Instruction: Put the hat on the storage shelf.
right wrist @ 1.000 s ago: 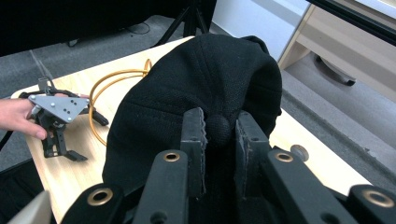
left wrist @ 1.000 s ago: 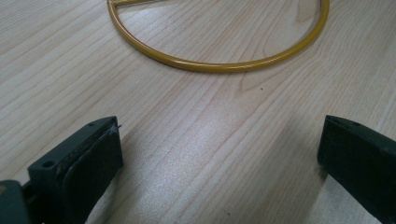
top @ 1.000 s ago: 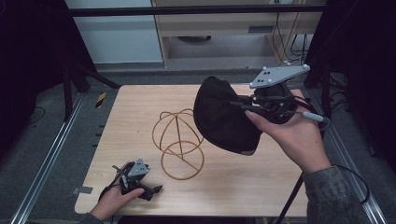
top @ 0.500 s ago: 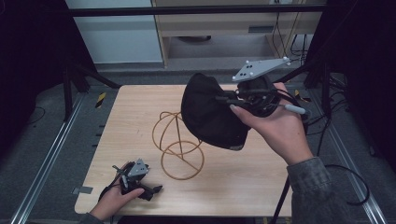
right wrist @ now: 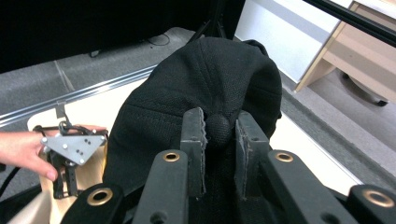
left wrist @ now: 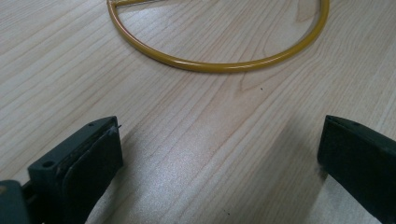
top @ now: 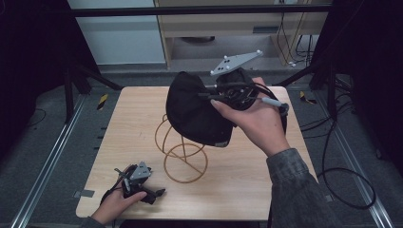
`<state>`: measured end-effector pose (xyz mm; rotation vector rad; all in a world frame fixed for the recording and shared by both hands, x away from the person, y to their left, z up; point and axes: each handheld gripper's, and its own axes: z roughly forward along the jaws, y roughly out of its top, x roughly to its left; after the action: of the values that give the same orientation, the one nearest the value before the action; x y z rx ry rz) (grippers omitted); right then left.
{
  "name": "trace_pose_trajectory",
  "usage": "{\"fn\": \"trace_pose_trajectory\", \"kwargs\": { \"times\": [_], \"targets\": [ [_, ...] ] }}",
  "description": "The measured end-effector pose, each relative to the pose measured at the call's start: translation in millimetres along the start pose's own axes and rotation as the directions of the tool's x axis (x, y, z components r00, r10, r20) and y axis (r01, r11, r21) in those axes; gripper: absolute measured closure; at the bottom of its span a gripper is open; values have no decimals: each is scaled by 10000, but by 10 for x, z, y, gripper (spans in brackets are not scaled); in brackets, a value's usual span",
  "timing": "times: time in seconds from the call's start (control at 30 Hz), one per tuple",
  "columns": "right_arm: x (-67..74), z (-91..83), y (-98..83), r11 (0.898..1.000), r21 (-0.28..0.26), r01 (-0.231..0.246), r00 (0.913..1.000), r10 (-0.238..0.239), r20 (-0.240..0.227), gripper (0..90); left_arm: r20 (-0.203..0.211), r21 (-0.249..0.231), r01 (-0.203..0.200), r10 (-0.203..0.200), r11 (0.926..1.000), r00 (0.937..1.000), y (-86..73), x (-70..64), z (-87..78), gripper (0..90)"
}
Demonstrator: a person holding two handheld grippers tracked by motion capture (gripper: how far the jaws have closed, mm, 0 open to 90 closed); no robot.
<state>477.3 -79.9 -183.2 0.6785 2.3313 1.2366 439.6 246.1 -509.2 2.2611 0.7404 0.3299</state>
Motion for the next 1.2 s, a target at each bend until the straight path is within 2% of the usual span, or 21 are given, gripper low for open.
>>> {"fn": "trace_pose_trajectory", "kwargs": {
  "times": [0.27, 0.67, 1.2],
  "targets": [
    [-14, 182, 50, 9998, 156, -99, 9998, 101, -152, 765, 2, 0, 1, -1, 10000, 10000, 0, 0, 0, 0],
    [12, 324, 102, 9992, 388, -103, 9993, 116, -347, 765, 1, 1, 3, -3, 10000, 10000, 0, 0, 0, 0],
    [101, 646, 73, 9935, 1129, 109, 9974, -28, -720, 762, 16, -17, 20, -20, 10000, 10000, 0, -2, 1, 0]
  ]
}}
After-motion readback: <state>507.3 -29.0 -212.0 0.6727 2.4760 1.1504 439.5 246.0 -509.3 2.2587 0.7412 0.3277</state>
